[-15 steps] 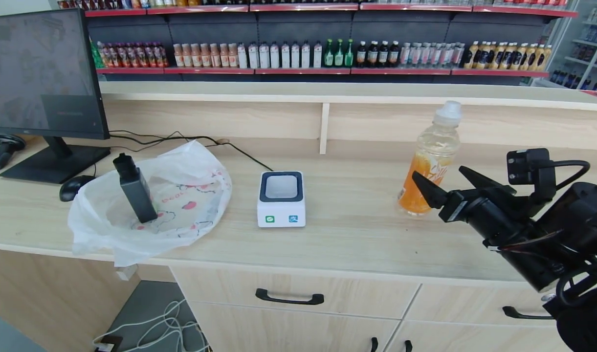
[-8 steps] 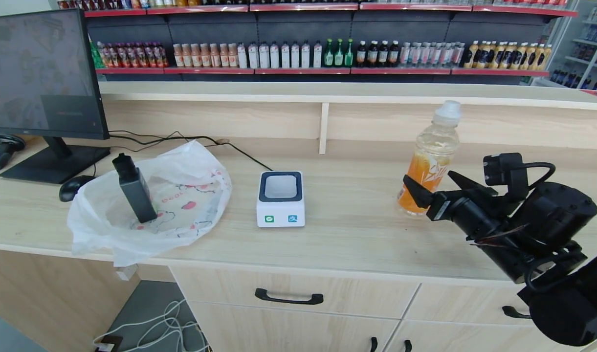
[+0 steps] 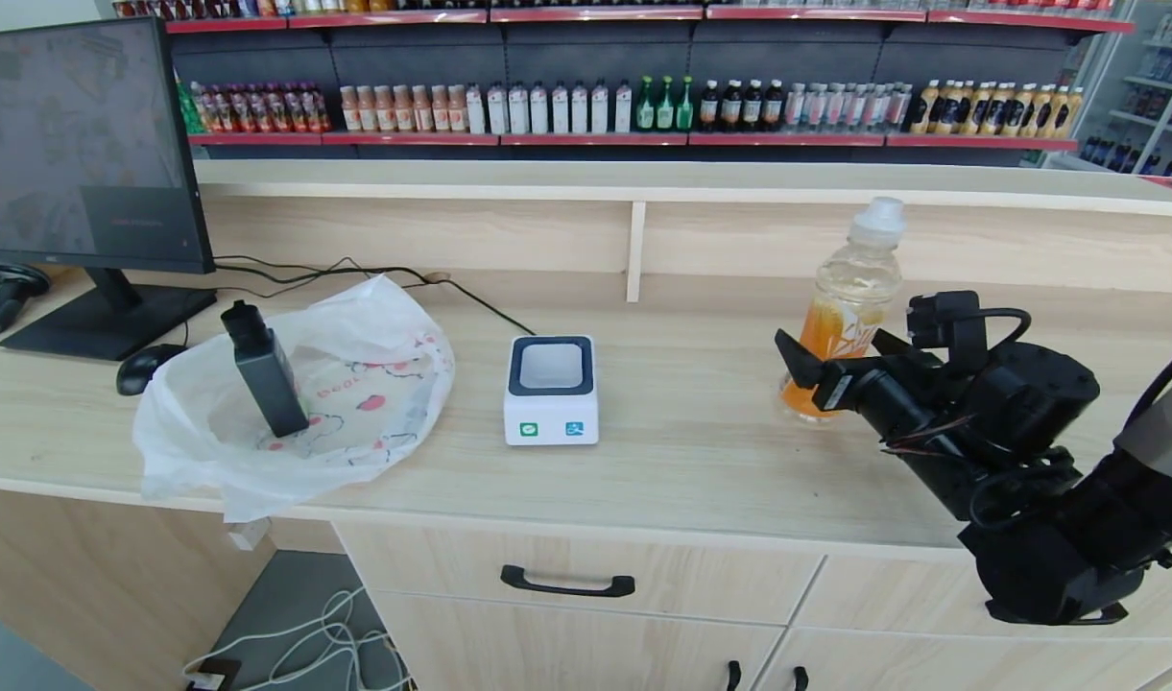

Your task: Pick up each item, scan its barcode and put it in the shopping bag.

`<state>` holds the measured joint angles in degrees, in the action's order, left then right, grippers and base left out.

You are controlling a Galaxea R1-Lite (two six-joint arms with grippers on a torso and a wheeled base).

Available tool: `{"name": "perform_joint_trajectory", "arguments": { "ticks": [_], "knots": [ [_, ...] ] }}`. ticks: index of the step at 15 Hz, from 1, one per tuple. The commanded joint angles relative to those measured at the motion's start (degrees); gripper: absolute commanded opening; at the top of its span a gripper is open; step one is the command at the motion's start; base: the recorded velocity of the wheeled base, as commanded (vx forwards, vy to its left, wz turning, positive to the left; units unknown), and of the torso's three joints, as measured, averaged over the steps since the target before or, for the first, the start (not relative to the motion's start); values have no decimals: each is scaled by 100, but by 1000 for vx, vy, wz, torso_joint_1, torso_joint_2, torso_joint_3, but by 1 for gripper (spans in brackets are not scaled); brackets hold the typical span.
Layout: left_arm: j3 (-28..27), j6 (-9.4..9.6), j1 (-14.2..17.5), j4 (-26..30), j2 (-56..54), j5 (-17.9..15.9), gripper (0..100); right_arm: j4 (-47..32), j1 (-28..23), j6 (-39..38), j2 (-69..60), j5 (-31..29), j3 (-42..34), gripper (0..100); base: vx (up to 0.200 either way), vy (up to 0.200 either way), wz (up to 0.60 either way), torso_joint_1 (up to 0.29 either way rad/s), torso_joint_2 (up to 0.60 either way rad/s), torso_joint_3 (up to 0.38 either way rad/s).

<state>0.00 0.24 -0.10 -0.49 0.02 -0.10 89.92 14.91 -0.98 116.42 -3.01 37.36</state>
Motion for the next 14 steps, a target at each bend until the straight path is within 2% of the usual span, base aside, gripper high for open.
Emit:
{"name": "perform_joint_trajectory", "arguments": {
  "ticks": [1, 6, 11, 12, 14],
  "knots": [
    [0, 2, 1, -4, -2, 1, 100, 8, 3, -8, 170, 2, 113, 100, 0, 0, 0, 0, 0, 0],
    [0, 11, 1, -13, -2, 1, 100, 8, 12, -43, 381, 11, 623, 100, 0, 0, 0, 0, 0, 0],
    [0, 2, 1, -4, -2, 1, 100, 8, 65, -149, 452, 11, 667, 100, 0, 0, 0, 0, 0, 0],
    [0, 2, 1, -4, -2, 1, 100, 8, 65, -149, 443, 11, 667, 0, 0, 0, 0, 0, 0, 0],
    [0, 2, 1, -4, -2, 1, 100, 8, 65, -149, 417, 11, 667, 0, 0, 0, 0, 0, 0, 0]
  ]
}}
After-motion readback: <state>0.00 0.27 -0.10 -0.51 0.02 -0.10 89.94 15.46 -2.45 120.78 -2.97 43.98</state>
